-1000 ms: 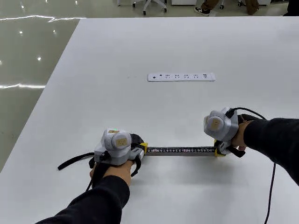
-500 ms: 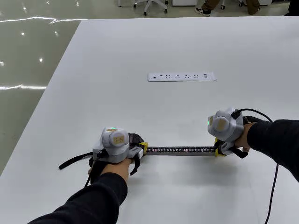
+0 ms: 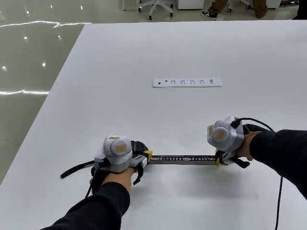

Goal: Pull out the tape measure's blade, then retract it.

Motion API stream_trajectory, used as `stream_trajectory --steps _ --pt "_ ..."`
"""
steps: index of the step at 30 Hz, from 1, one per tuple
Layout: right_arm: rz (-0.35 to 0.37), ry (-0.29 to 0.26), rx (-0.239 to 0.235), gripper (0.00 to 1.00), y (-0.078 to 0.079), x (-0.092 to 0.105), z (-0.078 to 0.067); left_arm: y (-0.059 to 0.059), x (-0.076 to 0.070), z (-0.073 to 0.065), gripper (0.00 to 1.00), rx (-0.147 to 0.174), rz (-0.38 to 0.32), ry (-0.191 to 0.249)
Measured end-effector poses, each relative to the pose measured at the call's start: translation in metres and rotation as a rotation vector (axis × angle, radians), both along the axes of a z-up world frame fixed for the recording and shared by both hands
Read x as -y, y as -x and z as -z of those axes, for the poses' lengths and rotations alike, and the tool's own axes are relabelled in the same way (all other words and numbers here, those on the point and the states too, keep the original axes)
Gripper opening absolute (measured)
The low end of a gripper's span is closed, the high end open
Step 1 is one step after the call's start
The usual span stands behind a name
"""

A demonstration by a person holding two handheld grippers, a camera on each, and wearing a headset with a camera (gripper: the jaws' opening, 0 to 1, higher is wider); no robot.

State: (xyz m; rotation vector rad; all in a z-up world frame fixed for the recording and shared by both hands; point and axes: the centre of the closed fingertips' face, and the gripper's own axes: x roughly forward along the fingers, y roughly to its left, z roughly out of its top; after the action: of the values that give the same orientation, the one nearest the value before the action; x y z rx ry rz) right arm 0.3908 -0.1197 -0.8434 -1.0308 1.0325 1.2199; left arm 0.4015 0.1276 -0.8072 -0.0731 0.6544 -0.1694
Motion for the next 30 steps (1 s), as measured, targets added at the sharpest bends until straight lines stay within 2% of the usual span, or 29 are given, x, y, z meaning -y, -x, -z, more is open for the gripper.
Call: stream_trajectory --steps 15,21,30 --pt "0.020 -0.019 -0.001 0.10 0.000 -0.016 0.003 0.000 0.001 0.001 0.59 -0.013 0.004 0.000" --pt "0.032 -0.044 -0.003 0.10 0.001 -0.022 0.002 0.000 0.001 0.001 0.59 -0.014 0.004 0.001" --pt "0.000 -0.061 0.001 0.09 0.003 -0.034 0.002 0.000 0.001 0.001 0.59 -0.016 0.007 0.002"
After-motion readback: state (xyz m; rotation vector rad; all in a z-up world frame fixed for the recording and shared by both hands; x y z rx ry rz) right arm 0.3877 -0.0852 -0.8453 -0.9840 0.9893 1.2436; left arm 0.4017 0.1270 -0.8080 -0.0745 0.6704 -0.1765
